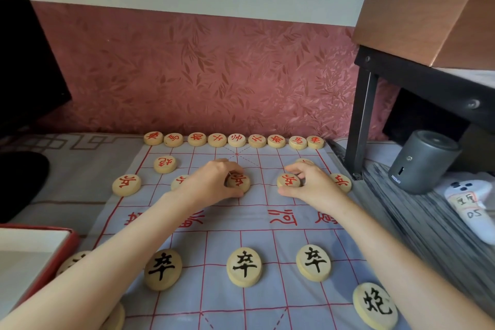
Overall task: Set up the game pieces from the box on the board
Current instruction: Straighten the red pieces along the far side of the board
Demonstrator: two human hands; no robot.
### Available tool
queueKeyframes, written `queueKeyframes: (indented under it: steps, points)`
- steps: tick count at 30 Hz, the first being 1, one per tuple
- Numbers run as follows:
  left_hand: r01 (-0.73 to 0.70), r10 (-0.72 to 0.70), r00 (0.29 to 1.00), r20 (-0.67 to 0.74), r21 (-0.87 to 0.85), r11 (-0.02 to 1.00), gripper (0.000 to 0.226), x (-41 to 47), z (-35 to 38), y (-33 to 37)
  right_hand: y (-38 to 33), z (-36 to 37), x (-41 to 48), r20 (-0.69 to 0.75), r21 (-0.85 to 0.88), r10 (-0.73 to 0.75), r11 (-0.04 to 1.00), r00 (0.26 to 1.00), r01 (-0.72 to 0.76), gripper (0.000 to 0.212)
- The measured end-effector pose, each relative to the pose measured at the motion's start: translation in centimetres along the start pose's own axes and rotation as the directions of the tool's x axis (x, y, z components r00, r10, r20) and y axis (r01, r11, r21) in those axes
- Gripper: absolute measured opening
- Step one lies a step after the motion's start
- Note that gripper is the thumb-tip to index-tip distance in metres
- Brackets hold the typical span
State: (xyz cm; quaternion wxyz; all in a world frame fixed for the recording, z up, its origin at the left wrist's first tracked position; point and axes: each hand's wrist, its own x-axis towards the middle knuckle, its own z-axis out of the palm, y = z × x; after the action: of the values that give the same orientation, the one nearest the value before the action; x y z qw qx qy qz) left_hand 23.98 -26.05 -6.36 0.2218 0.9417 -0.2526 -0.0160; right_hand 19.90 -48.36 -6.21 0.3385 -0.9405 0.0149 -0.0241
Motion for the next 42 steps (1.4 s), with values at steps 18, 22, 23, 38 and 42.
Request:
queueKeyframes:
  steps: [18,22,23,38,42]
  points:
    - [0.000,0.000,1.000,-0.003,-0.026,1.000,0.052,-0.2,0.0,-0.1,0.1,0.5,0.0,0.078,0.047,-0.009,0.999,0.997,0.006,0.052]
    - [0.013,-0.013,1.000,-0.011,-0.034,0.999,0.058,-0.2,0.1,0.0,0.3,-0.2,-0.3,0.061,0.008,-0.038,0.999,0.997,0.038,0.052]
    - [0.016,-0.018,0.999,-0.045,-0.038,0.999,0.057,-0.1,0.0,0.1,0.5,-0.8,-0.4,0.044,0.009,-0.059,0.998,0.997,0.059,0.051]
    - [-0.186,0.186,0.982,0.023,-0.010,0.983,0.039,9.2,3.1,9.2,6.7,-7.0,-1.8,-0.151,-0.022,0.127,0.991,0.980,-0.132,0.052]
    - [-0.209,0.207,0.966,0.153,-0.001,0.978,0.041,10.9,3.7,9.6,6.2,-5.9,-1.1,-0.241,-0.147,0.092,0.981,0.966,-0.130,0.050]
